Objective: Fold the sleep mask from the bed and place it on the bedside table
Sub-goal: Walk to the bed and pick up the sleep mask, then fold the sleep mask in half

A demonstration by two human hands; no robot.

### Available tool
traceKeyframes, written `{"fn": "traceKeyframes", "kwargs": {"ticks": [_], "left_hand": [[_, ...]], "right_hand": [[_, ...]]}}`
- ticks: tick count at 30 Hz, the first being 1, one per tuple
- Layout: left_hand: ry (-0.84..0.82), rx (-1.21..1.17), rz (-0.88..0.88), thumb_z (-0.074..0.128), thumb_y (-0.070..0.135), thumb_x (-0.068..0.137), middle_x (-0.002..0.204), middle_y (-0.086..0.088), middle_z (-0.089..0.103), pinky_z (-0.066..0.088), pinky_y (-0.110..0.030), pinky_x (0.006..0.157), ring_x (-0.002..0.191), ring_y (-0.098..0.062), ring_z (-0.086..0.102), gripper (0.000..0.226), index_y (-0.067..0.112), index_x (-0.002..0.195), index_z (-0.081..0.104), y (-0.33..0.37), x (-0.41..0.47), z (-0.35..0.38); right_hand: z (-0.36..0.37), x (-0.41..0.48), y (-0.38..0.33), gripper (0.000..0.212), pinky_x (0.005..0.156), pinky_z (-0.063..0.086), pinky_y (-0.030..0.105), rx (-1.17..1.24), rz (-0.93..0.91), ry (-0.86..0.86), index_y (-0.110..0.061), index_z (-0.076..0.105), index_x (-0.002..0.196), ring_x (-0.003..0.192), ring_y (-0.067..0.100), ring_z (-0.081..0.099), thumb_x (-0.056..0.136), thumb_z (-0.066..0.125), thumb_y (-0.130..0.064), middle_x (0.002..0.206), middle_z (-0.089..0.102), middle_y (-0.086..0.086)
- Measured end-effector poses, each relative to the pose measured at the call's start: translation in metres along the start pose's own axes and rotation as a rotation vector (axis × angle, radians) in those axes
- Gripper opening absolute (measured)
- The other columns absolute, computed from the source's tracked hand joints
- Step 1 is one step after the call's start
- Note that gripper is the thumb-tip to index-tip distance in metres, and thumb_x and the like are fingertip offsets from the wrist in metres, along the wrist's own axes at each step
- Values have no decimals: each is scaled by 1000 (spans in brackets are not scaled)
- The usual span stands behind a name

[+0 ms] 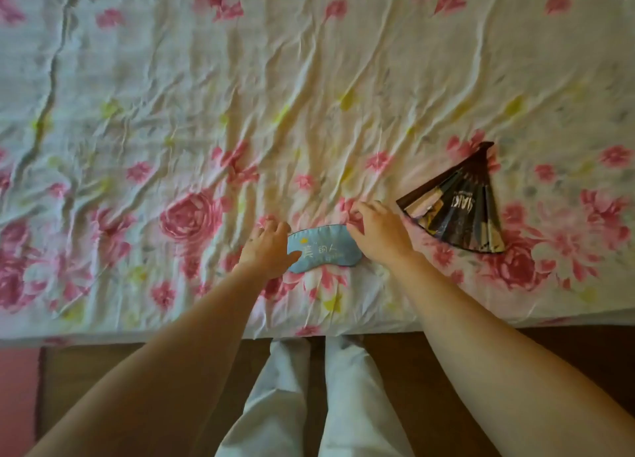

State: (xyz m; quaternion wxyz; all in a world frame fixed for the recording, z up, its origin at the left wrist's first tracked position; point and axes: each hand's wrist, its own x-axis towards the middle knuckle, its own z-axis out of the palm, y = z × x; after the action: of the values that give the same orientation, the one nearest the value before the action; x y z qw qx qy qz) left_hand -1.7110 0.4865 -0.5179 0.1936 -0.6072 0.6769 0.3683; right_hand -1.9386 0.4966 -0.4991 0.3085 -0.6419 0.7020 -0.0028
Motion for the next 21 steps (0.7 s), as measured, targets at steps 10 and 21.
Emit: {"fn": "traceKeyframes", "kwargs": {"ticks": [10, 21], "left_hand": [[77, -327, -199, 82, 43, 77, 137, -19, 48, 42, -49, 105, 126, -38, 47, 78, 4, 133, 45, -8, 34, 49], [22, -1006, -233, 78, 27, 85, 89, -7, 78, 63, -35, 69, 78, -21, 75, 36, 3, 112, 71, 0, 2, 16]], "right_hand": [[76, 11, 42, 66, 94, 43, 44, 98, 235, -183, -17, 47, 133, 121, 35, 47, 80, 73, -47, 131, 46, 12], [46, 2, 14, 27, 68, 55, 19, 872, 456, -33, -15, 69, 106, 81, 9, 67, 83, 74, -29, 93, 72, -2]]}}
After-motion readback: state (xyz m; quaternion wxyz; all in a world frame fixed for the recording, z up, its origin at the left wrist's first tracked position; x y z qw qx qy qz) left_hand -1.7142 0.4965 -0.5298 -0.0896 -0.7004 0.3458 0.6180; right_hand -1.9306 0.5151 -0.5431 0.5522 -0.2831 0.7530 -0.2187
